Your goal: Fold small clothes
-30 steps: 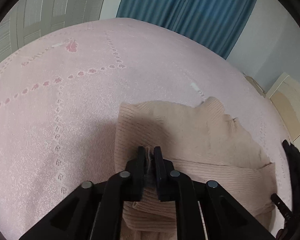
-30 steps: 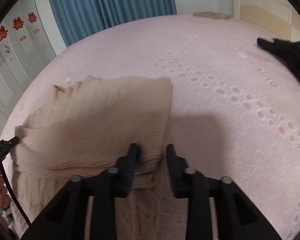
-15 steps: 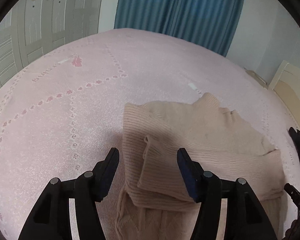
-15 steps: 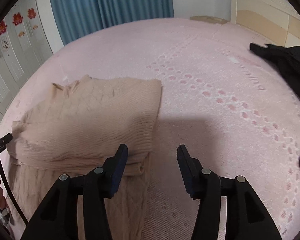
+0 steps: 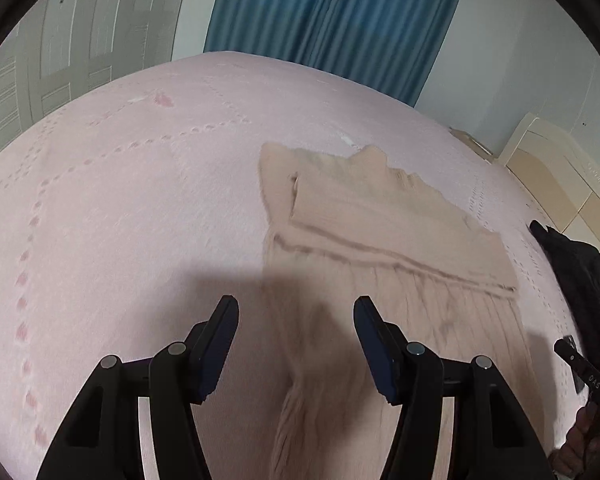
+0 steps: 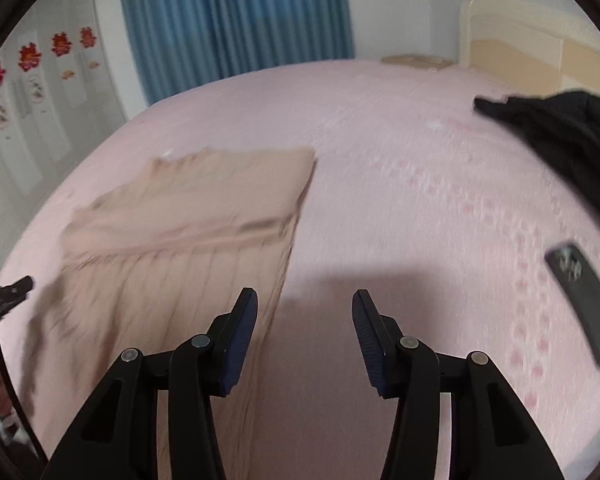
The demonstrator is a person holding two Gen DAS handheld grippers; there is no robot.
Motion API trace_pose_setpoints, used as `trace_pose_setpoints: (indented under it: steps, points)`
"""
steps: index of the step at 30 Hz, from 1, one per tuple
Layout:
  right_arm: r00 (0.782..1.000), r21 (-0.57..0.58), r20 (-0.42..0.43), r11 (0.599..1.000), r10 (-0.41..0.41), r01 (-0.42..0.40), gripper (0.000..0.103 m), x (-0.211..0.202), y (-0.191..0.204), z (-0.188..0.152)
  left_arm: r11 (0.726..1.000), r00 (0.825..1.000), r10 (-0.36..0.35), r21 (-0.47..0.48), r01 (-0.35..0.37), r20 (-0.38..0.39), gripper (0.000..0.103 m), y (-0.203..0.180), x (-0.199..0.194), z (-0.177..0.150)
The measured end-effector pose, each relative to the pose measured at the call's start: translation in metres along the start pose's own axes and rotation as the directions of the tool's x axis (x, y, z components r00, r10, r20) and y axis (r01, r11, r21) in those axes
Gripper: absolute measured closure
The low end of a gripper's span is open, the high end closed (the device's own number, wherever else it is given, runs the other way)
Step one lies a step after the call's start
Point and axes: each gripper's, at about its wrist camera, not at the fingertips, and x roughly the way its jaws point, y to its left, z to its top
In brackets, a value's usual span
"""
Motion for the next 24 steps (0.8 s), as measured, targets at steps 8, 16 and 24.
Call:
trace_pose_setpoints:
  steps: [8,16,24]
  points:
    - [0.986,0.041,-0.057,0.988,0.154,-0.152,0.055,-0.054,0.0,-0.059,0.999,0.997,-0.018,-0.048,0.014,-0.081,0.046,0.021,-0.047,-0.066]
    - [0.984,-0.013,-0.109,0.99,0.141,-0.143,0.056,-0.071,0.023,-0.093,0.996,0.99,-0.061,-0.068,0.053,-0.124,0.044,0.009,-0.061,-0.11]
    - [0.969,0.017,-0.208,0.991,0.134,-0.133,0.064,-0.047,0.025,-0.102,0.997,0.993,0.009,-0.076,-0.018,-0.122,0.085,0.004,-0.05,-0.107]
